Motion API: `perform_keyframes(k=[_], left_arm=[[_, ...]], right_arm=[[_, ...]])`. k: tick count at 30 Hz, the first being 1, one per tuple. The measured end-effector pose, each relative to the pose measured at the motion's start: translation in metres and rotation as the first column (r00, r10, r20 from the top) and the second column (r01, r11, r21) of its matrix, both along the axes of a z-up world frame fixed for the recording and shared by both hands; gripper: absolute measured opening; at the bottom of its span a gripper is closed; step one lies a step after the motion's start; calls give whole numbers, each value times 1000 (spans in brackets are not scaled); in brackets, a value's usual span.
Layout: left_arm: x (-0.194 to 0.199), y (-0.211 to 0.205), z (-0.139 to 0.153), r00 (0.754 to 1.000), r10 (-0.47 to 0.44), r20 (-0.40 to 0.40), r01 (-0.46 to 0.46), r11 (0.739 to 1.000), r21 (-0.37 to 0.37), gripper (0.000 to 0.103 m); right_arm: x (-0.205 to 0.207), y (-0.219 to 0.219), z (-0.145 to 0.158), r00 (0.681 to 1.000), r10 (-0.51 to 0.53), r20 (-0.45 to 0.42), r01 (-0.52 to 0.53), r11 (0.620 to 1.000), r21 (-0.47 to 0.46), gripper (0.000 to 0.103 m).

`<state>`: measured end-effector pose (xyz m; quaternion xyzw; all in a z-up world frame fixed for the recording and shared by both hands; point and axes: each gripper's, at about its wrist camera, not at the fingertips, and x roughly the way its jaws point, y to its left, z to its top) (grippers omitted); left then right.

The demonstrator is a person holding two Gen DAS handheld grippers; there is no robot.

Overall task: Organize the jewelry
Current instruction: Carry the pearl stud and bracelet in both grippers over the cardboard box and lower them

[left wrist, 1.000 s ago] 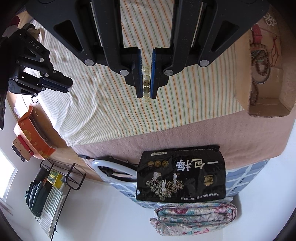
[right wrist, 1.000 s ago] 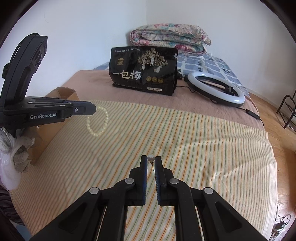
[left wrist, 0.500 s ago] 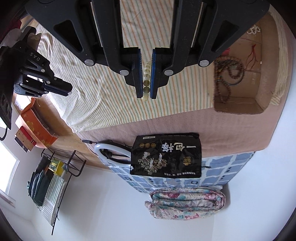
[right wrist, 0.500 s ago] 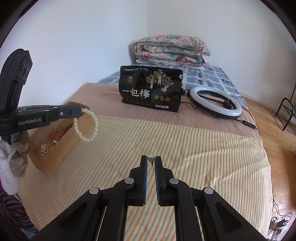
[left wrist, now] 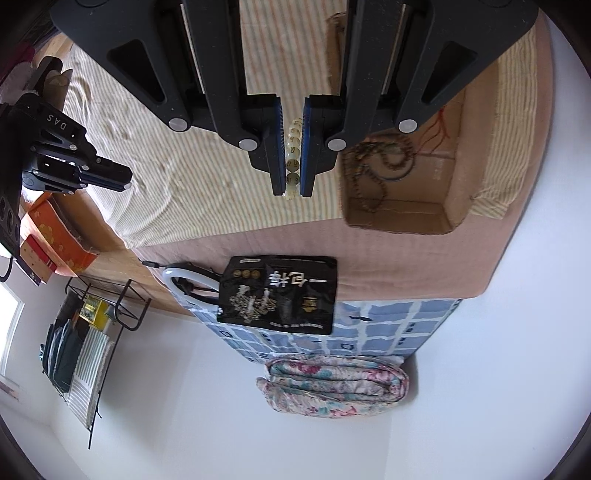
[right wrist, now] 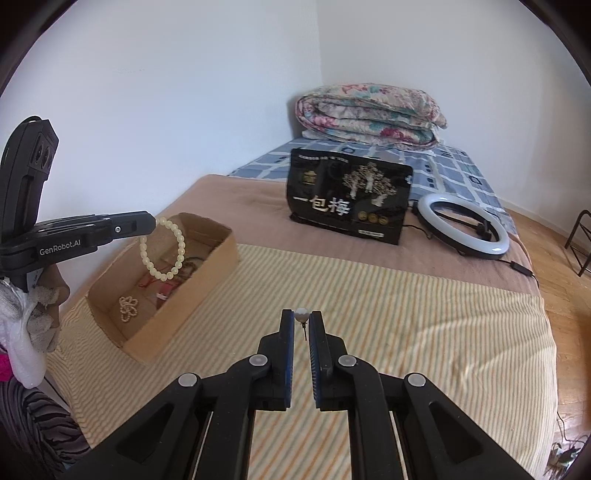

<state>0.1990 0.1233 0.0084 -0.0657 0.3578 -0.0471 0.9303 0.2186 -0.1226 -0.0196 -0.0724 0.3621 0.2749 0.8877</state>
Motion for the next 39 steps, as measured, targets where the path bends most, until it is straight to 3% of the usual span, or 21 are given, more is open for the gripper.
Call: perform_keyframes(k=[19, 28, 39], left_arm=[[-36, 103, -19, 985, 172, -1, -172, 985, -11, 5], [-33, 118, -36, 981, 191, -20, -191, 982, 2, 5], [-23, 129, -50, 979, 200, -46, -201, 979, -25, 5]], right_arm=[[-23, 102, -10, 987, 160, -32, -158, 986, 53, 5], [-30, 145, -31, 974, 210, -81, -203, 975, 92, 5], [-36, 188, -48, 954, 284, -98, -278, 958, 68, 5]])
